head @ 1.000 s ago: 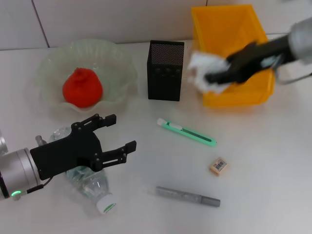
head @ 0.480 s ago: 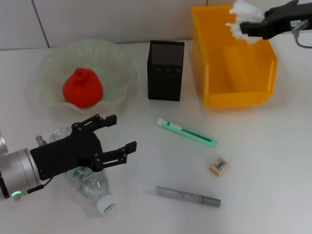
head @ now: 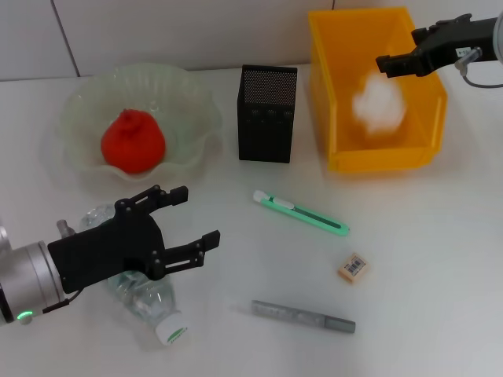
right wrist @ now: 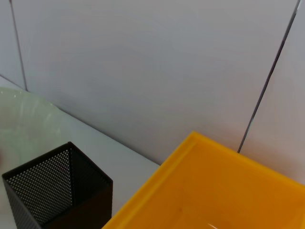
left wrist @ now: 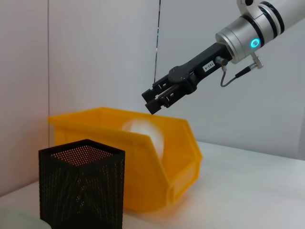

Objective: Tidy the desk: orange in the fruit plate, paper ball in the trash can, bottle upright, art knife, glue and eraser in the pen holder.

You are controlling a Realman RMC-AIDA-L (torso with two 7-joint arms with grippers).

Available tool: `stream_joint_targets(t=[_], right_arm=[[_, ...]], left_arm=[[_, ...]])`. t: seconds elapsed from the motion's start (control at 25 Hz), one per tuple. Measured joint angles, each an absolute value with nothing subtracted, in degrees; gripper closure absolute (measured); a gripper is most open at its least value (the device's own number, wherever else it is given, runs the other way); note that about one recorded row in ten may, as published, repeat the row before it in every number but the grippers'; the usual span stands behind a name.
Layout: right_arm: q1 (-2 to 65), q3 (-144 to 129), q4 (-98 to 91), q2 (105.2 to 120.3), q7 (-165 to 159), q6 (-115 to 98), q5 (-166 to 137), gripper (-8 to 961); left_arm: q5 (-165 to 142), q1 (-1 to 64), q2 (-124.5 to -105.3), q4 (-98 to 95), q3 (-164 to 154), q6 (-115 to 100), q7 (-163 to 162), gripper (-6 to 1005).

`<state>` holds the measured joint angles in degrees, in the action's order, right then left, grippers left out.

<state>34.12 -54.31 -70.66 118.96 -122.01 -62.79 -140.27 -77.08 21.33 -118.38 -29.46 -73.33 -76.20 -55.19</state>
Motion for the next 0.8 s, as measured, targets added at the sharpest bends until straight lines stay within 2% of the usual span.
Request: stream_joint_targets(t=[0.28,0.36,0.6,0.8], right_arm=[[31.4,-53.1,-75.3,118.9,-124.1,-67.3,-135.2,228],[28.2,-51.1,-78.5,118.72,-123.1,-71.9,-127.4,116],[23.0,-43.4,-80.5,118.18,-116.4,-86.3,-111.3,118],[18.2,-38.0,-76.5,119.01,-106.1,-96.5,-106.4,116]], left_arm=[[-77.6,21.2,-118.22,-30.5,-73.7,-76.8,-55.0,136],[-78.6,21.2,-118.21,-31.2,-73.7,-77.3,-55.1,136],[-81.6,21.1,-118.2,-35.4,-73.7,-80.9,-56.0,136],[-91.1,20.8,-117.9,-49.4,-73.0,-85.6,-65.7,137]])
